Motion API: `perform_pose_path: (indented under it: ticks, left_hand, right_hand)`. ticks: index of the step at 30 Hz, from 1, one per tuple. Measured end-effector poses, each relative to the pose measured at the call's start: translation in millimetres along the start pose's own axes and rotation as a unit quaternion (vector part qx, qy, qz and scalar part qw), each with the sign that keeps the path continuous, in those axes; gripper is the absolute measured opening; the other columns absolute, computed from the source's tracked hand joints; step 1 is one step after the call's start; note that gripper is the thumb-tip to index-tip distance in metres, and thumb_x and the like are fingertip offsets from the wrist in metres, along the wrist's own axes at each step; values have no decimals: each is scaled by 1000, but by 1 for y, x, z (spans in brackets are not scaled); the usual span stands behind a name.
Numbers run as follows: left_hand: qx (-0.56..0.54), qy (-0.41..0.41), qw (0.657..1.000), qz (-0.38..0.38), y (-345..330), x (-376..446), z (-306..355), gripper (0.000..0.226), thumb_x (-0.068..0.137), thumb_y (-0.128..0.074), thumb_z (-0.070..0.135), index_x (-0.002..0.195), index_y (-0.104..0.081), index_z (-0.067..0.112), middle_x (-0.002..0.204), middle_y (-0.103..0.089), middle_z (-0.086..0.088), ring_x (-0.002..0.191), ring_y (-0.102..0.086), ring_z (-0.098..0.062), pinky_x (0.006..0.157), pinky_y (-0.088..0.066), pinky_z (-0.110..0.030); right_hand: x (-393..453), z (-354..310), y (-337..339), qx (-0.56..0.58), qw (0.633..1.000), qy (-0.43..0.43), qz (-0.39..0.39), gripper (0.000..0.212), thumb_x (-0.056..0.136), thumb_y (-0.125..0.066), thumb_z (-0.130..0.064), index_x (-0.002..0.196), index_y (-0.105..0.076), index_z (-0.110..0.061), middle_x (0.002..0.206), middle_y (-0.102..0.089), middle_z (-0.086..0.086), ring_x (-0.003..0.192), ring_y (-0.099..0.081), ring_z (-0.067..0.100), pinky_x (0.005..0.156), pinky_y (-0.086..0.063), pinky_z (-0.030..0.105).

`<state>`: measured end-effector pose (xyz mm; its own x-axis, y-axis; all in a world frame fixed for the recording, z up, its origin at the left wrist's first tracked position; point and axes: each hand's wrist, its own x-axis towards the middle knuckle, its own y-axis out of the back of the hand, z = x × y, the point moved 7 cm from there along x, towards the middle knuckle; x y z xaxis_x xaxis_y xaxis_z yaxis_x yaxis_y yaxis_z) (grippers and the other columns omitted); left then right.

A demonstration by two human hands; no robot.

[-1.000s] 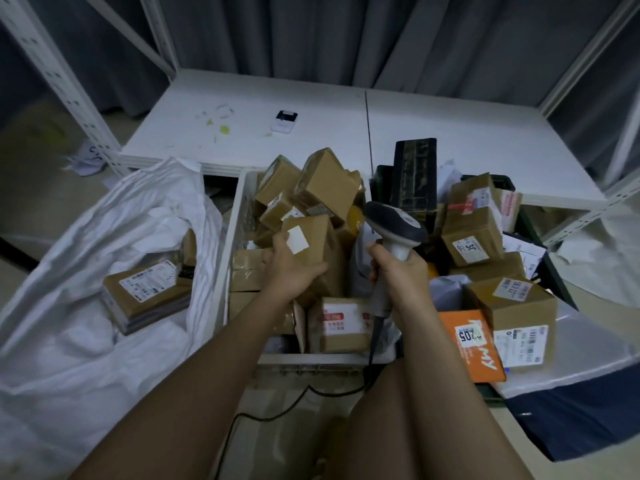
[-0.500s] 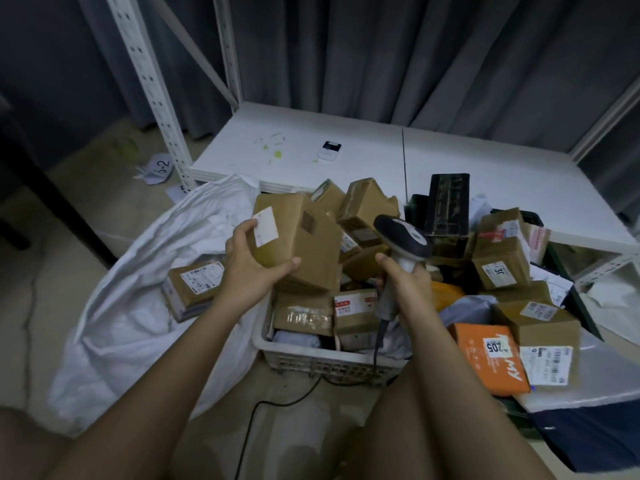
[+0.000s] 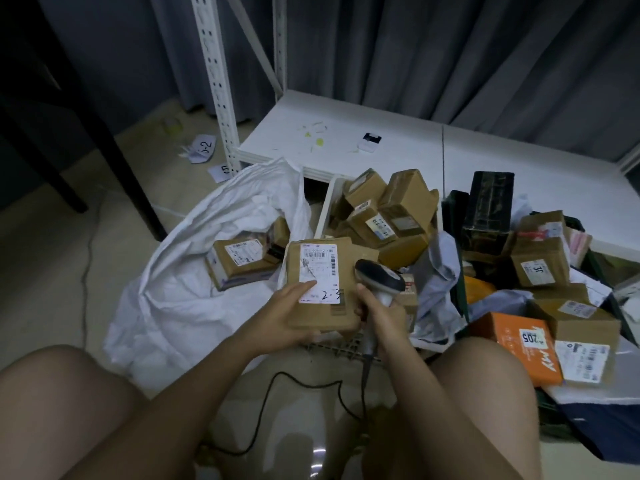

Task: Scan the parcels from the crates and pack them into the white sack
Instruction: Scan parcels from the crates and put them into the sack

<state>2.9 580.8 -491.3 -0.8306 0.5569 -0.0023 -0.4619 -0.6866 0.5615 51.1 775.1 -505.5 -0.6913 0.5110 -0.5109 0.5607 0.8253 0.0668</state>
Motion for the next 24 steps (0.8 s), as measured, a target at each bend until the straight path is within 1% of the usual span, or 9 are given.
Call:
perform_pose_path:
  ticks: [2,5,8,10,13,16,19,21,24]
  left_hand:
    - [-112,69,988,79,10,3,-4,67,81,-74,21,139,-39,21,138,-39,4,122,-40,-5,98,-38,-14]
    - [-112,187,961,171,23,10,-29,51,85,-70,26,130,-49,15,135,-41,-7,118,-47,-18,99,-44,-34]
    - [-195,327,914,140,12,10,-54,65,84,-67,44,135,-42,13,139,-43,-10,119,-49,-26,98,-45,-40]
    - [-296,381,870,103,-5,7,-58,55,88,-62,44,129,-48,10,125,-57,-9,105,-58,-23,85,-50,-34]
    - [-384,377,840,61,-18,9,-50,21,96,-50,34,103,-63,18,95,-69,-2,84,-63,-17,66,-49,-27]
    - [-411,377,829,44,-19,10,-55,20,93,-51,35,102,-64,22,103,-68,-9,90,-61,-24,76,-48,-31]
    - [-409,375,831,43,-16,7,-63,47,77,-65,42,116,-60,17,118,-63,-19,94,-56,-28,78,-45,-37]
    - [-413,359,834,63,-9,5,-66,68,75,-71,37,134,-45,17,123,-60,-16,101,-59,-27,79,-49,-37]
    - [-397,306,856,128,15,-1,-64,69,84,-69,15,142,-32,19,126,-57,-6,108,-59,-23,82,-51,-35]
  right_hand:
    - [1,1,-2,-31,999,10,5,34,76,-82,-26,95,-62,-7,92,-67,8,86,-65,25,83,-56,42]
    - [6,0,-5,-93,995,34,11,23,75,-82,-16,80,-60,-9,85,-67,10,85,-66,30,79,-56,42]
    - [6,1,-8,-125,991,44,9,23,76,-80,-10,79,-58,-12,86,-67,11,87,-66,31,80,-57,47]
    - [6,2,-6,-129,991,45,5,20,77,-78,-7,83,-59,-9,85,-66,8,84,-65,27,77,-57,41]
    - [6,0,-3,-136,989,64,-10,15,80,-75,-3,87,-62,-6,80,-65,3,79,-64,22,66,-53,29]
    - [4,-3,-4,-132,989,65,-23,20,82,-72,-1,74,-59,-13,73,-62,-2,70,-60,13,58,-48,20]
    - [9,-3,-4,-133,988,68,-25,17,82,-72,-3,77,-60,-13,77,-65,2,76,-64,20,66,-55,31]
    - [7,-10,-3,-137,985,103,-12,10,84,-71,-12,82,-61,-14,80,-67,6,83,-66,26,73,-56,41]
    - [-6,-32,-3,-108,981,159,10,11,88,-64,-15,79,-57,-16,72,-61,2,73,-58,20,66,-46,30]
